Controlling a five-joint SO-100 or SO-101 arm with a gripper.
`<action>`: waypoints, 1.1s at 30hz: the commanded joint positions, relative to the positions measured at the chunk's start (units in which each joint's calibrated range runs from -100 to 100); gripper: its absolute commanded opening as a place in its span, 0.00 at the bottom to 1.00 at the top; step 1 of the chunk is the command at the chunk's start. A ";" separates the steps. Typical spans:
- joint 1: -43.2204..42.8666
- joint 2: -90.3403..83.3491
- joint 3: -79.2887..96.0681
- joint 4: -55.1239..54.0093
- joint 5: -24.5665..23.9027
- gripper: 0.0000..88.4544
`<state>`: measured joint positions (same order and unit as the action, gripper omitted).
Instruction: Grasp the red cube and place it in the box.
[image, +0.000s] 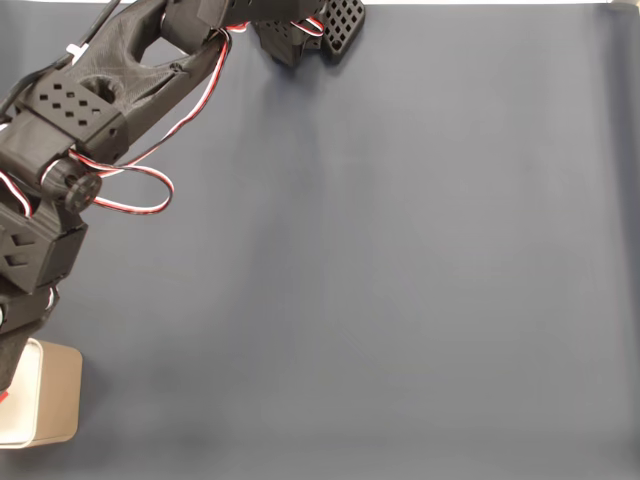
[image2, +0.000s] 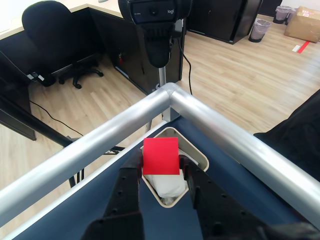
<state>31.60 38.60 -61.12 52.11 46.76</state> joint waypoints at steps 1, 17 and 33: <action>0.78 -0.91 -3.48 -1.53 0.00 0.01; 2.42 -1.95 -2.47 -1.53 0.05 0.01; 2.84 -3.59 -0.28 -1.37 -0.05 0.03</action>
<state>33.53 38.60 -60.94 51.87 46.76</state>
